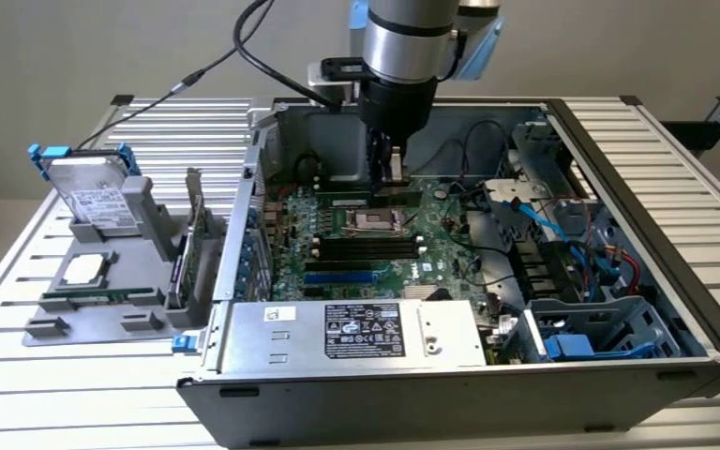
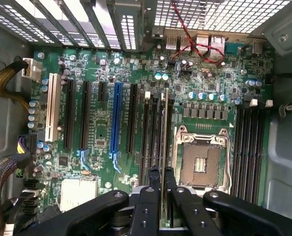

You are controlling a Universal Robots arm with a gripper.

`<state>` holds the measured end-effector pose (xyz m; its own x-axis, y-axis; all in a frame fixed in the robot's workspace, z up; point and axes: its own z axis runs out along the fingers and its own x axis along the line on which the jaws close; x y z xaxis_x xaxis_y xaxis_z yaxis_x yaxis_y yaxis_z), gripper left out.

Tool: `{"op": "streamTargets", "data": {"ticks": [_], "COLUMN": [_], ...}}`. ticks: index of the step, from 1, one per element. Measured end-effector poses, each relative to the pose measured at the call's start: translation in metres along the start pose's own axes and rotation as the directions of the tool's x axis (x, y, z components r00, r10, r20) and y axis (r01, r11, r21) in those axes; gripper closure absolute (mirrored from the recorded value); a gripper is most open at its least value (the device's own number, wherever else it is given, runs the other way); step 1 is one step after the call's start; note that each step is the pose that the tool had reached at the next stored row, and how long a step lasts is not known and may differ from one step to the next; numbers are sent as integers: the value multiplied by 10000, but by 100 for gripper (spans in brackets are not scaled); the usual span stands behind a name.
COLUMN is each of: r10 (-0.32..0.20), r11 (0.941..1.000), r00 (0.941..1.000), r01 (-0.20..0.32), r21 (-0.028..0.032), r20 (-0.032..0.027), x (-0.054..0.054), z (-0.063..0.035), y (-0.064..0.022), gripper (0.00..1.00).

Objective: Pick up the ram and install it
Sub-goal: 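Insert the ram into the slot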

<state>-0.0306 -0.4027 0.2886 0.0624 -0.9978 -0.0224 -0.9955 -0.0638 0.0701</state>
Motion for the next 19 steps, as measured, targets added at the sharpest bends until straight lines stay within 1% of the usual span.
{"op": "streamTargets", "data": {"ticks": [3, 13, 19], "r10": [-66, -150, -5], "r11": [10000, 9999, 10000], "r00": [10000, 9999, 10000], "r01": [66, 150, 5], "r21": [23, 28, 37], "r20": [-6, -27, -18], "x": [2, 8, 11], "z": [40, 212, 321], "y": [-2, -14, -28], "gripper": [86, 86, 86]}}
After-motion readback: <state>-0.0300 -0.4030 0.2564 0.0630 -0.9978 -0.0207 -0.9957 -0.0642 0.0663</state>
